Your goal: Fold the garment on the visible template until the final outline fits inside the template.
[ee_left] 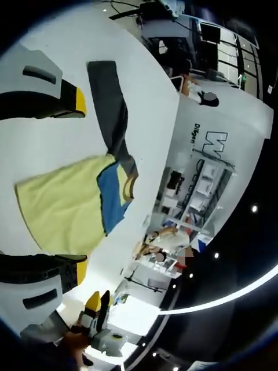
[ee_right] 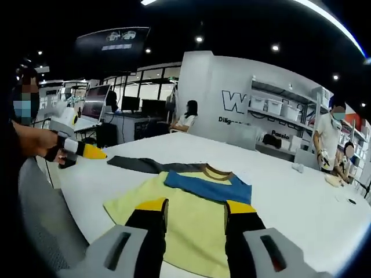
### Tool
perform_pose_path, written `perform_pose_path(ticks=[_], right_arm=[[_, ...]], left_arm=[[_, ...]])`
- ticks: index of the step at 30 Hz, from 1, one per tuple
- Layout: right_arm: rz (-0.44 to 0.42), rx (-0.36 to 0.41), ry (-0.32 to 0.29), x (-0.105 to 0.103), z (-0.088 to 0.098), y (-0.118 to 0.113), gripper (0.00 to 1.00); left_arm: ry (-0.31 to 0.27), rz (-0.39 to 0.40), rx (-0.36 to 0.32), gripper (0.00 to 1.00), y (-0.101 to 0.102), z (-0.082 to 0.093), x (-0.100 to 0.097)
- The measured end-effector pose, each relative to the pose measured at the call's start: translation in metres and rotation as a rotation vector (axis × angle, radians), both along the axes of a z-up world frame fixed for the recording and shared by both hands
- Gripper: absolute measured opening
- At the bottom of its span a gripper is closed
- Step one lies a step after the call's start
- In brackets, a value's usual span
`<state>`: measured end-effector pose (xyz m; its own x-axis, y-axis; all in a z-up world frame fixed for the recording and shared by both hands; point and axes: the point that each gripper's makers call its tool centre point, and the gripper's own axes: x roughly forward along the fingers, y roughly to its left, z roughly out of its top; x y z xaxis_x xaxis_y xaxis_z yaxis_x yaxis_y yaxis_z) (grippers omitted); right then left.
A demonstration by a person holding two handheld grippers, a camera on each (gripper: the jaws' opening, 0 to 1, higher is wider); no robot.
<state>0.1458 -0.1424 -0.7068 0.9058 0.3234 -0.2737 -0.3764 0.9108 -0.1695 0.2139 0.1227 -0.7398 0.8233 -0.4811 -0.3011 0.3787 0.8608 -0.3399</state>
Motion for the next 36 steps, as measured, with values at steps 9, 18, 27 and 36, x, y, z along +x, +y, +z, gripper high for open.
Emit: perform_pose_path(ticks=[9, 18, 27, 36], right_arm=[[0.000, 0.008, -0.001, 0.002, 0.000, 0.000, 0.33], [-0.002, 0.009, 0.010, 0.002, -0.002, -0.001, 0.33], [-0.004, 0.003, 0.021, 0.002, -0.004, -0.001, 0.32], [-0.006, -0.001, 0.021, 0.002, -0.005, -0.002, 0.29]], left_arm=[[0.005, 0.163, 0.065, 0.88, 0.078, -0.013, 0.047], [0.087, 0.251, 0.092, 0.83, 0.125, -0.054, 0.072], [0.101, 0.304, 0.073, 0.73, 0.141, -0.065, 0.094], [0.133, 0.336, 0.101, 0.54, 0.148, -0.081, 0.106]])
